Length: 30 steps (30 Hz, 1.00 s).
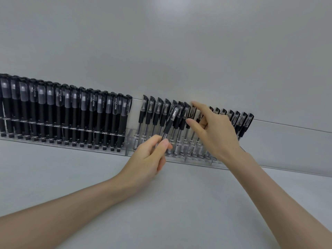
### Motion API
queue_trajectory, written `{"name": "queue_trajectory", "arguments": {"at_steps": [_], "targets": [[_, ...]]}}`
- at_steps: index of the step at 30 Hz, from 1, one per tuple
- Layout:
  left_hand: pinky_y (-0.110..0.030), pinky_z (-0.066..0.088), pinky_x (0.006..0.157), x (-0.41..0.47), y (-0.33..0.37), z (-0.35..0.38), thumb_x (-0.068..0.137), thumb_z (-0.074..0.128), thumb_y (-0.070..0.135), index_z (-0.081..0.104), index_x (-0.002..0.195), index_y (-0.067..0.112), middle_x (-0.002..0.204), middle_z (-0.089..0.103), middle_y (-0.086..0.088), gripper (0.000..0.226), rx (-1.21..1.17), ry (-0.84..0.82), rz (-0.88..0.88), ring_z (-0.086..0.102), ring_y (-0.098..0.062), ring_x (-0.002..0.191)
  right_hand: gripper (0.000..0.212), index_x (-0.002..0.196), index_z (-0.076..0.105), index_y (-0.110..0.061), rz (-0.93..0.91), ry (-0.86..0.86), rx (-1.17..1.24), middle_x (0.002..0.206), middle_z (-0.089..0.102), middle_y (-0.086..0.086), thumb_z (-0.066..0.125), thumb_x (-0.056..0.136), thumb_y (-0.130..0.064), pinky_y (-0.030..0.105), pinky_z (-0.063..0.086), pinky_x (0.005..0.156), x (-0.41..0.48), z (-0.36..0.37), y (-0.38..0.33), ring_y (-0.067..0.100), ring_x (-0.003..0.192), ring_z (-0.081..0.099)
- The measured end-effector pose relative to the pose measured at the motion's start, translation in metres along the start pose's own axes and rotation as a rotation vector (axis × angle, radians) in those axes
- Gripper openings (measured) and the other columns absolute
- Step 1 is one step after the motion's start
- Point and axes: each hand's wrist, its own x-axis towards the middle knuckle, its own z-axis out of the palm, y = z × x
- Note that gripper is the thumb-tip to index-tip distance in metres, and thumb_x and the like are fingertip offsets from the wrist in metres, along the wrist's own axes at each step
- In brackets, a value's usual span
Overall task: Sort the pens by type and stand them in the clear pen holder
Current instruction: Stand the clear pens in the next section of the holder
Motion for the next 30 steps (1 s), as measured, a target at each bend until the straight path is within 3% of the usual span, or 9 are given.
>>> {"name": "queue_trajectory", "arguments": {"at_steps": [3, 5, 7, 9, 14, 19, 23, 26, 30], "targets": [[-0.013, 0.024, 0.036, 0.000, 0.000, 0.000, 0.100, 0.039, 0.028, 0.055, 0.093, 0.010, 0.052, 0.040, -0.001, 0.024, 0.000, -0.002, 0.003, 0.028, -0.006, 0.037, 0.041, 0.132, 0.052, -0.020, 0.018, 0.108, 0.050, 0.064, 0.055, -0.010, 0.056, 0.094, -0.035, 0.036, 0.050, 0.070, -0.002, -0.004, 0.001, 0.014, 0.065, 0.056], [-0.014, 0.024, 0.037, 0.000, 0.000, 0.001, 0.100, 0.040, 0.029, 0.055, 0.094, 0.011, 0.053, 0.040, -0.002, 0.024, 0.004, -0.006, 0.010, 0.028, -0.007, 0.038, 0.032, 0.122, 0.059, -0.018, 0.070, 0.152, 0.342, 0.068, 0.062, -0.005, 0.059, 0.093, -0.032, 0.032, 0.050, 0.066, -0.005, -0.009, -0.006, 0.014, 0.063, 0.060], [-0.015, 0.025, 0.037, 0.000, 0.001, 0.002, 0.099, 0.040, 0.029, 0.055, 0.095, 0.011, 0.053, 0.040, -0.002, 0.024, 0.011, -0.015, 0.025, 0.029, -0.007, 0.039, 0.028, 0.117, 0.060, -0.017, 0.125, 0.054, 0.683, 0.078, 0.070, 0.001, 0.062, 0.091, -0.026, 0.028, 0.053, 0.062, -0.009, -0.012, -0.017, 0.014, 0.068, 0.066], [-0.015, 0.025, 0.038, -0.002, 0.002, 0.005, 0.099, 0.040, 0.029, 0.054, 0.097, 0.008, 0.053, 0.040, -0.002, 0.026, 0.009, -0.036, 0.036, 0.029, -0.008, 0.041, 0.029, 0.117, 0.060, -0.012, 0.123, -0.034, 0.847, 0.081, 0.072, 0.002, 0.066, 0.088, -0.016, 0.024, 0.054, 0.061, -0.013, -0.011, -0.027, 0.013, 0.071, 0.069], [-0.012, 0.026, 0.037, -0.005, 0.004, 0.007, 0.101, 0.037, 0.025, 0.057, 0.103, 0.008, 0.062, 0.044, -0.004, 0.026, -0.039, -0.127, 0.014, 0.032, -0.004, 0.040, 0.027, 0.111, 0.056, -0.010, 0.164, -0.008, 0.967, 0.075, 0.067, 0.005, 0.066, 0.087, -0.004, 0.027, 0.057, 0.062, -0.016, -0.006, -0.033, 0.014, 0.067, 0.067], [-0.019, 0.032, 0.035, -0.005, -0.001, 0.005, 0.098, 0.046, 0.022, 0.055, 0.092, 0.007, 0.056, 0.048, 0.001, 0.018, 0.019, -0.118, 0.076, 0.039, -0.012, 0.044, 0.033, 0.119, 0.056, -0.009, 0.177, -0.062, 1.026, 0.089, 0.067, 0.024, 0.063, 0.088, -0.001, 0.029, 0.059, 0.064, -0.016, -0.005, -0.037, 0.022, 0.078, 0.070], [-0.023, 0.037, 0.036, -0.002, -0.001, 0.000, 0.093, 0.056, 0.018, 0.061, 0.087, 0.015, 0.053, 0.050, 0.000, 0.008, 0.020, -0.038, 0.096, 0.045, -0.012, 0.043, 0.041, 0.122, 0.058, -0.018, 0.179, -0.085, 1.002, 0.088, 0.055, 0.013, 0.065, 0.086, 0.000, 0.027, 0.059, 0.068, -0.015, -0.004, -0.037, 0.018, 0.072, 0.065], [-0.026, 0.045, 0.042, -0.001, 0.001, 0.000, 0.093, 0.055, 0.018, 0.063, 0.092, 0.011, 0.059, 0.058, -0.001, 0.011, -0.026, -0.065, 0.079, 0.052, -0.014, 0.047, 0.045, 0.127, 0.055, -0.019, 0.200, -0.057, 0.993, 0.095, 0.055, 0.017, 0.061, 0.088, 0.003, 0.022, 0.057, 0.067, -0.014, -0.005, -0.034, 0.013, 0.073, 0.068], [-0.030, 0.053, 0.053, -0.002, 0.001, -0.003, 0.092, 0.057, 0.022, 0.064, 0.091, 0.009, 0.068, 0.067, -0.006, 0.015, 0.046, -0.096, 0.083, 0.063, -0.019, 0.053, 0.042, 0.125, 0.055, -0.016, 0.214, -0.064, 0.987, 0.104, 0.061, 0.027, 0.064, 0.087, 0.001, 0.027, 0.059, 0.065, -0.015, -0.008, -0.031, 0.017, 0.073, 0.069]]}}
